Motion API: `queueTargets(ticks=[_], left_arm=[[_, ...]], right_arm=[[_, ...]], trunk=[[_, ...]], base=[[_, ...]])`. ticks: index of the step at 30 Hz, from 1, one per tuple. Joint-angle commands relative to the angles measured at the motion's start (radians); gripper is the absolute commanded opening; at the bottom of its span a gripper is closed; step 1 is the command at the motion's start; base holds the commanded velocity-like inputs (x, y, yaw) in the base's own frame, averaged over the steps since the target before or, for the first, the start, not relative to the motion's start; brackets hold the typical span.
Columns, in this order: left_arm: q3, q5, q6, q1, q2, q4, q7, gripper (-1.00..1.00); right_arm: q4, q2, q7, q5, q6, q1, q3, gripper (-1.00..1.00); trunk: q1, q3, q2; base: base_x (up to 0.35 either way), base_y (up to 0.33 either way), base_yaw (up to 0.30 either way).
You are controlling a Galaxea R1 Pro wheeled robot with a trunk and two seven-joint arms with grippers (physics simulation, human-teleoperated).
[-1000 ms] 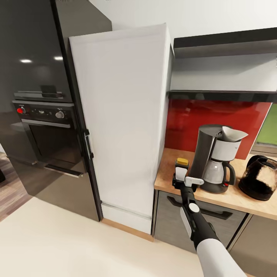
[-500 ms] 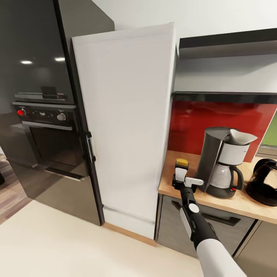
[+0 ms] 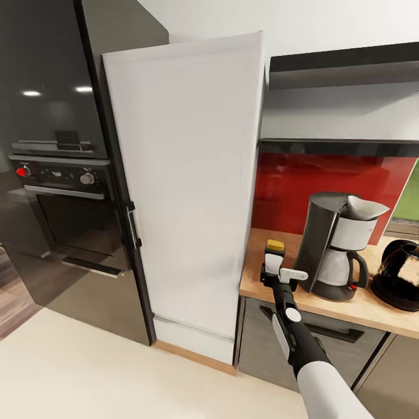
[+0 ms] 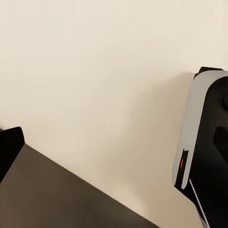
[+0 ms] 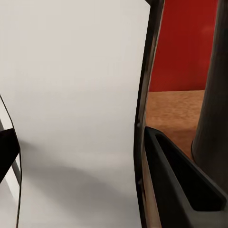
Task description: Set up a coffee station on the kitchen countertop: keep the coffee maker on the countertop, move the bottle of coffee from the kitchen shelf to the counter next to the coffee maker, place a paper coffee filter on top of the coffee maker, put the saucer next to the coffee maker with the coffee cup on the saucer, and place the electric kettle next to the coffee maker.
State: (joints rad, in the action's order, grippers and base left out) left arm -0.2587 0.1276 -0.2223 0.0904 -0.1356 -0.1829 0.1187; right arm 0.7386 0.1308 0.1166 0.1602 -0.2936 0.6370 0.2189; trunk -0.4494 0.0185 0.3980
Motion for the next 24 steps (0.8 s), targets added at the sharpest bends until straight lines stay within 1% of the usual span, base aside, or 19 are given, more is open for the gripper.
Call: queueTargets(ticks=[1, 7, 12, 18, 20, 22, 24], left_arm=[[-0.005, 0.01, -0.002, 0.0, 0.0, -0.001, 0.003, 1.0], [-0.005, 0.01, -0.002, 0.0, -0.001, -0.001, 0.002, 1.0], [-0.005, 0.01, -0.002, 0.0, 0.0, -0.001, 0.002, 1.0], [-0.005, 0.01, -0.002, 0.0, -0.001, -0.001, 0.002, 1.0], [-0.005, 0.01, -0.002, 0.0, -0.001, -0.001, 0.002, 1.0], [-0.005, 0.01, -0.002, 0.0, 0.0, -0.001, 0.002, 1.0], [-0.005, 0.01, -0.002, 0.0, 0.0, -0.001, 0.002, 1.0]], right_arm=[[-0.001, 0.001, 0.003, 0.008, -0.002, 0.001, 0.003, -1.0], [-0.005, 0.001, 0.004, 0.008, -0.002, 0.001, 0.003, -1.0], [-0.027, -0.001, 0.006, 0.008, -0.004, 0.001, 0.003, -1.0], [-0.032, -0.002, 0.014, 0.008, -0.004, 0.001, 0.004, -1.0], [-0.033, -0.002, 0.047, 0.008, -0.004, 0.001, 0.004, -1.0], [-0.046, -0.002, 0.106, 0.008, -0.004, 0.001, 0.004, -1.0], [-0.064, -0.002, 0.135, 0.008, -0.004, 0.001, 0.004, -1.0]], trunk=[[-0.001, 0.002, 0.002], [-0.001, 0.002, 0.002], [-0.001, 0.002, 0.002], [-0.001, 0.002, 0.002], [-0.001, 0.002, 0.002], [-0.001, 0.002, 0.002], [-0.001, 0.002, 0.002]], base=[[0.0, 0.0, -0.007], [0.002, 0.0, -0.002], [0.121, 0.0, 0.0], [0.025, 0.0, 0.0], [0.004, 0.0, 0.0], [0.001, 0.0, 0.0], [0.0, 0.0, 0.0]])
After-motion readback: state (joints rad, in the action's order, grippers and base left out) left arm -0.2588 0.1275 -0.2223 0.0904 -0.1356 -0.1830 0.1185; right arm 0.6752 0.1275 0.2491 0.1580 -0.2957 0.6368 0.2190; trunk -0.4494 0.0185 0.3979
